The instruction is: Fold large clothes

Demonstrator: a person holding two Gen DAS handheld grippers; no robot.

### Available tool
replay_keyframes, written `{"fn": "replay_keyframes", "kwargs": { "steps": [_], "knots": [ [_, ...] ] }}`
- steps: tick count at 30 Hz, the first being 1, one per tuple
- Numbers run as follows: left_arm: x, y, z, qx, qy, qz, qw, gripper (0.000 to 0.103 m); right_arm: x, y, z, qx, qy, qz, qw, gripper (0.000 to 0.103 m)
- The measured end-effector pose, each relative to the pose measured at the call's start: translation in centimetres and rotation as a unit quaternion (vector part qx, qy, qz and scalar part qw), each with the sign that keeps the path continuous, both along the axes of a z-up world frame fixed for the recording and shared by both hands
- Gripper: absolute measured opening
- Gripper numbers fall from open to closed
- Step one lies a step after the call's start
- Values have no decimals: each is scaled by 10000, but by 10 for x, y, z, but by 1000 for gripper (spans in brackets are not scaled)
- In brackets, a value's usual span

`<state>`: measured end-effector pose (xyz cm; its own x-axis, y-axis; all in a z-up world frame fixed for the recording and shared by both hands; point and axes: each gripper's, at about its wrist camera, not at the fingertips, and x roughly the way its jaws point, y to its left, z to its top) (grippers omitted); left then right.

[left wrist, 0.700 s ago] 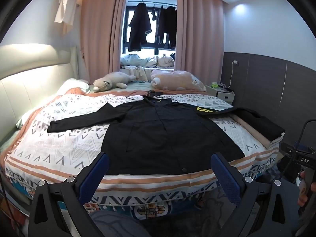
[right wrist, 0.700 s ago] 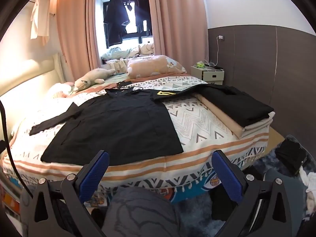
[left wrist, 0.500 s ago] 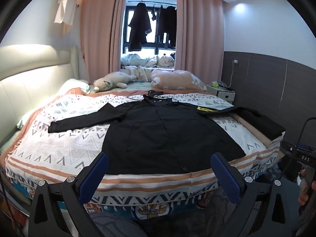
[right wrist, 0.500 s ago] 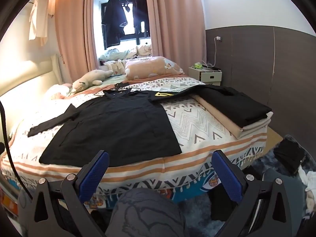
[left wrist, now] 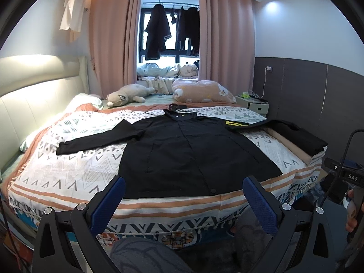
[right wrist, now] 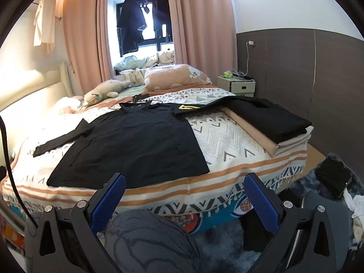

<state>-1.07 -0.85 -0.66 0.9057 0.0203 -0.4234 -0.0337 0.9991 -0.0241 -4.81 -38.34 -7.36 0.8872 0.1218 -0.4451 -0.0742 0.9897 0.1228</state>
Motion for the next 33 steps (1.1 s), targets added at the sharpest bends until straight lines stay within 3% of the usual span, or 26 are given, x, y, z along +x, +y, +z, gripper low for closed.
{"fn": "replay_keyframes", "kwargs": {
  "steps": [9,33],
  "knots": [
    [-3,3,-2,-159,27,106,9998,103,-2,-5,2,32,-78,-2,10000,103],
    [-11,4,7,-129,-63,123,9998,103,0,-1,4,106,-150,46,9998,103]
  ]
}}
